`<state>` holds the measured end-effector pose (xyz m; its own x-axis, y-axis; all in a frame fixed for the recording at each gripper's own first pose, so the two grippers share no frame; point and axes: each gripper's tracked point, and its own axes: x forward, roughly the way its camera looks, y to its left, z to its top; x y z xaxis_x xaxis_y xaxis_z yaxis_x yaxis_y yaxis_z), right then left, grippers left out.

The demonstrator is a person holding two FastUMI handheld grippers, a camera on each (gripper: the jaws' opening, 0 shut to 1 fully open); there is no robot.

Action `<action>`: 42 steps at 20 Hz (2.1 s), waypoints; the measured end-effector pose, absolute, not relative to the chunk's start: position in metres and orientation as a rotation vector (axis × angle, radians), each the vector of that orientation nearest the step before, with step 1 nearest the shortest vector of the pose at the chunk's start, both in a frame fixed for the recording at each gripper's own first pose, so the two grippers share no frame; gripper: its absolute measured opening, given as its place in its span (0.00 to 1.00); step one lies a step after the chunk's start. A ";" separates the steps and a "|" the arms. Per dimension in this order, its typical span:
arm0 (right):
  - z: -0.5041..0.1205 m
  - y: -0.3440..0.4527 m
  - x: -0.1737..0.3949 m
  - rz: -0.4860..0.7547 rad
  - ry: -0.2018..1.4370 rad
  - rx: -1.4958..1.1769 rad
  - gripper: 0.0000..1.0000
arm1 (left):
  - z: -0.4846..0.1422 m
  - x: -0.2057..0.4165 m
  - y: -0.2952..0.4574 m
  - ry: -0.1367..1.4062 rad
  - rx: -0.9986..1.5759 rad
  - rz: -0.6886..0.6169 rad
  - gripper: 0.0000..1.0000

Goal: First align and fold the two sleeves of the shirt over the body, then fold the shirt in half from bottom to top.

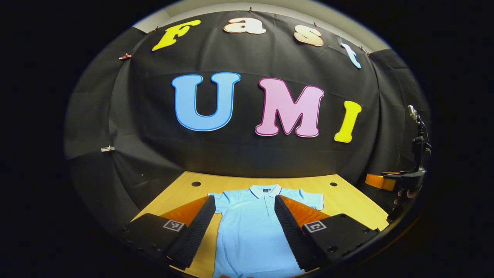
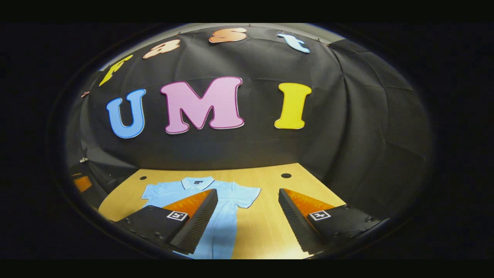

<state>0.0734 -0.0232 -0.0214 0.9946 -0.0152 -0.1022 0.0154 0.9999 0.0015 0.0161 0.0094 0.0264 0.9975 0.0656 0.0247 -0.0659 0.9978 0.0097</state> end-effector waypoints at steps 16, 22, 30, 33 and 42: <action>-0.187 -0.037 0.293 -0.002 0.542 -0.006 0.98 | 0.001 0.043 0.033 0.118 -0.023 0.302 0.96; -0.244 -0.040 0.320 -0.027 0.648 0.043 0.98 | -0.005 0.054 0.023 0.147 -0.011 0.314 0.97; -0.255 -0.020 0.327 -0.002 0.624 -0.031 0.64 | -0.007 0.063 0.026 0.153 -0.037 0.322 0.97; -0.255 -0.010 0.326 0.037 0.604 -0.065 0.34 | -0.009 0.063 0.029 0.155 -0.047 0.324 0.97; -0.249 0.002 0.333 0.086 0.557 -0.034 0.00 | -0.028 0.060 0.040 0.183 -0.076 0.341 0.97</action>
